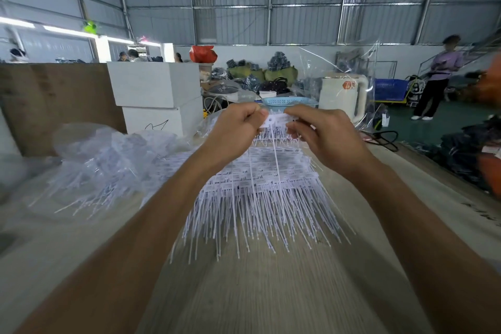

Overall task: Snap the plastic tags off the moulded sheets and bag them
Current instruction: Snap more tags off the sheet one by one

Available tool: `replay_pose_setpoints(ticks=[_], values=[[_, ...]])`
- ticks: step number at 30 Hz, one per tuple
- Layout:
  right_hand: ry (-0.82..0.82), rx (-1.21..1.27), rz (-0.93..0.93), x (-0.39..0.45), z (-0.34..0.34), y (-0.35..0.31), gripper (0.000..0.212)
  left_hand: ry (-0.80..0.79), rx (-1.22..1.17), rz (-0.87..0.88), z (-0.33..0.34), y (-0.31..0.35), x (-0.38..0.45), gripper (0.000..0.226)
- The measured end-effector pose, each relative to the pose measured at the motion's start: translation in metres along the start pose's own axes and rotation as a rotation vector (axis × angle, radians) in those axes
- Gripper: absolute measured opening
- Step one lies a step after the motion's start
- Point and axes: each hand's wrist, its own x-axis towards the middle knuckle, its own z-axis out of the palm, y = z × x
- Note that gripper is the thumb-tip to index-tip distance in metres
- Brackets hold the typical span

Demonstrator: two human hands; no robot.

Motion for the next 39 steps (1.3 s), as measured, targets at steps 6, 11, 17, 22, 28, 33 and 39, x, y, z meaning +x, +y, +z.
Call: replay_pose_setpoints(ticks=[6, 11, 17, 22, 28, 33, 39], values=[[0.098, -0.172, -0.079, -0.003, 0.002, -0.008, 0.019, 0.003, -0.096, -0.064, 0.0, -0.008, 0.005, 0.041], [0.022, -0.026, 0.122, -0.002, 0.006, -0.005, 0.036, 0.03, 0.081, 0.063, 0.002, -0.008, 0.005, 0.04], [-0.076, 0.58, 0.552, 0.001, 0.008, 0.0, 0.015, 0.045, 0.192, 0.185, 0.002, -0.004, 0.002, 0.027], [-0.187, 0.82, 0.589, -0.004, 0.003, 0.004, 0.024, 0.015, 0.212, 0.115, -0.002, -0.017, 0.004, 0.025], [-0.236, 0.819, 0.644, -0.005, 0.003, 0.008, 0.024, -0.137, 0.094, 0.1, -0.014, -0.024, 0.003, 0.015], [-0.231, 0.771, 0.707, -0.005, 0.006, 0.004, 0.056, -0.253, 0.112, 0.163, -0.02, -0.013, 0.002, 0.012], [-0.044, 0.581, 0.828, -0.009, 0.024, 0.012, 0.043, -0.35, 0.147, 0.185, -0.019, -0.005, -0.002, 0.014]])
